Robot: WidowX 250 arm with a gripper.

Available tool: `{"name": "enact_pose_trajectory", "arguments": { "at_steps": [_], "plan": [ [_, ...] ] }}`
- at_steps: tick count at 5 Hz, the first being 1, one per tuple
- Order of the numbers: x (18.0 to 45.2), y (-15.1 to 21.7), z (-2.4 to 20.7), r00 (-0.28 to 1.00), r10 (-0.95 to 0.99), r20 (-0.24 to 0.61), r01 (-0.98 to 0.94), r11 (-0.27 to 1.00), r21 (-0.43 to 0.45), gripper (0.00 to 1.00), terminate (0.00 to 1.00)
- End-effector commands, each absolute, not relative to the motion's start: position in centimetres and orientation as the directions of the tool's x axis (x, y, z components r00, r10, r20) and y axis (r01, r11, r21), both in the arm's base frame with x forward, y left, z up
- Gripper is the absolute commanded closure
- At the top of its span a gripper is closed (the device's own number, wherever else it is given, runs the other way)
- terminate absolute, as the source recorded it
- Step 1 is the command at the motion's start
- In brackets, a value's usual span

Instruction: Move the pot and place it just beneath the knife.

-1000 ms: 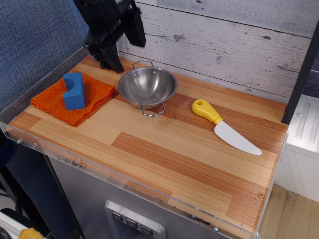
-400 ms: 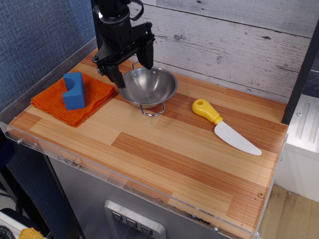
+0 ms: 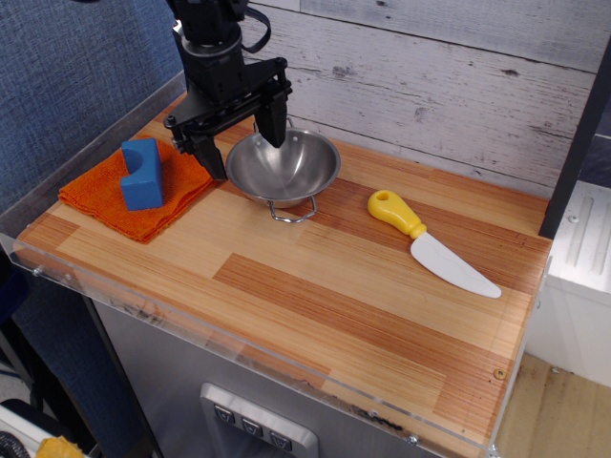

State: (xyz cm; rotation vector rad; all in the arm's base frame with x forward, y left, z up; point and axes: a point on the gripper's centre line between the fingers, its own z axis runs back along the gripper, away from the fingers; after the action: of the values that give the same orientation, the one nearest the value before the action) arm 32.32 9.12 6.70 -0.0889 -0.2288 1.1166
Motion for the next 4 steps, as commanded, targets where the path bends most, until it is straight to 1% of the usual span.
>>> {"name": "enact_pose_trajectory", "arguments": {
  "at_steps": [1,2,4],
  "plan": [
    [31.6,10.3,6.5,0.393,0.904,0.167,-0.890,0.420,-0.180,0.00,0.00],
    [32.6,10.0,5.8,0.391,0.903,0.176,-0.890,0.420,-0.178,0.00,0.00],
    [33.8,8.4,3.2,0.427,0.884,0.190,-0.881,0.454,-0.133,0.00,0.00]
  ]
}}
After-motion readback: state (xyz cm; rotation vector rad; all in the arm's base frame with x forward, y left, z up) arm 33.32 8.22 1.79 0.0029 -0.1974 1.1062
